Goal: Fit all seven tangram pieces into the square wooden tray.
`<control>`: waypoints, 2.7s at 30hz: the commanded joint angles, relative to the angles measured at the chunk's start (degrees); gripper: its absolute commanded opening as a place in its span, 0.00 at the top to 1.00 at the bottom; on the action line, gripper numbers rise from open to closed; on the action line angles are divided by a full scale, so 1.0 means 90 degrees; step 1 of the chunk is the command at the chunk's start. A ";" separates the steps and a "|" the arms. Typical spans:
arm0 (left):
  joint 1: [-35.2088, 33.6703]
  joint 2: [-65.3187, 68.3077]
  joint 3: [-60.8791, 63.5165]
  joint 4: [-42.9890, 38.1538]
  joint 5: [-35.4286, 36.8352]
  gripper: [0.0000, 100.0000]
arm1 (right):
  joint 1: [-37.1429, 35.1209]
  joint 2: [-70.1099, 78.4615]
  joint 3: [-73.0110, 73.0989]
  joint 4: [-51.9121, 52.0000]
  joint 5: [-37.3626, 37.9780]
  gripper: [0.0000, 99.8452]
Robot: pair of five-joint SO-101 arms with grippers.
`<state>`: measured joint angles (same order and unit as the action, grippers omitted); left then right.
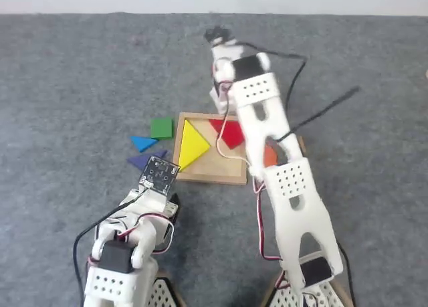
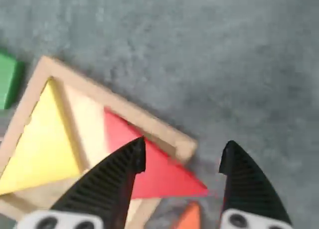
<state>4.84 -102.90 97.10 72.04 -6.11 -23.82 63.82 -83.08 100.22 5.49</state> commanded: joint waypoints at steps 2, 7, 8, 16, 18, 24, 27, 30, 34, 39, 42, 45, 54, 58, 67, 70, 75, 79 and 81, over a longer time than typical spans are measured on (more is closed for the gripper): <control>-0.0049 -0.0107 -0.0073 0.0020 0.0059 0.88 | 0.0669 0.0024 -0.0557 0.0308 0.0039 0.78; -0.0049 -0.0107 -0.0073 0.0020 0.0059 0.88 | 0.1089 0.0132 0.0469 0.0327 -0.0010 0.85; -0.0049 -0.0107 -0.0073 0.0020 0.0059 0.88 | 0.1128 0.0073 0.0625 0.0327 -0.0098 0.87; -0.0049 -0.0107 -0.0073 0.0020 0.0059 0.88 | 0.1431 -0.1050 0.1231 0.0327 -0.0361 0.95; -0.0049 -0.0107 -0.0073 0.0020 0.0059 0.88 | 0.1665 -0.1460 0.1485 0.0337 -0.0420 0.95; -0.0049 -0.0107 -0.0073 0.0020 0.0059 0.88 | 0.1978 -0.3209 0.3780 0.0230 -0.0293 0.95; -0.0049 -0.0107 -0.0073 0.0020 0.0059 0.88 | 0.1851 -0.4195 0.5265 -0.0415 -0.0274 0.95; -0.0049 -0.0107 -0.0073 0.0020 0.0059 0.88 | 0.1802 -0.5260 0.7521 -0.1939 -0.0195 0.95; -0.0049 -0.0107 -0.0073 0.0020 0.0059 0.88 | 0.1724 -0.6315 1.0452 -0.4645 0.0195 0.95; -0.0049 -0.0107 -0.0073 0.0020 0.0059 0.88 | 0.1724 -0.6100 1.0667 -0.5035 0.0254 0.95; -0.0049 -0.0107 -0.0073 0.0020 0.0059 0.88 | 0.1568 -0.5534 1.0149 -0.4850 0.0244 0.95; -0.0049 -0.0107 -0.0073 0.0020 0.0059 0.88 | 0.1294 -0.4908 0.9621 -0.4684 0.0205 0.95; -0.0049 -0.0107 -0.0073 0.0020 0.0059 0.88 | 0.1187 -0.4049 0.8088 -0.4195 0.0059 0.95; -0.0049 -0.0107 -0.0073 0.0020 0.0059 0.88 | 0.1304 -0.3853 0.7560 -0.3873 0.0068 0.95; -0.0049 -0.0107 -0.0073 0.0020 0.0059 0.88 | 0.1499 -0.3209 0.6818 -0.3697 0.0068 0.95; -0.0049 -0.0107 -0.0073 0.0020 0.0059 0.88 | 0.1187 -0.2984 0.6789 -0.3717 0.0068 0.95; -0.0049 -0.0107 -0.0073 0.0020 0.0059 0.88 | 0.0571 -0.2896 0.6789 -0.3717 0.0059 0.95; -0.0049 -0.0107 -0.0073 0.0020 0.0059 0.88 | 0.0337 -0.2916 0.6564 -0.3658 0.0049 0.95; -0.0049 -0.0107 -0.0073 0.0020 0.0059 0.88 | 0.0317 -0.2886 0.6281 -0.3443 0.0039 0.95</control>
<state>4.84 -102.90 97.10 72.04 -6.11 -18.81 38.59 -20.22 66.55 6.55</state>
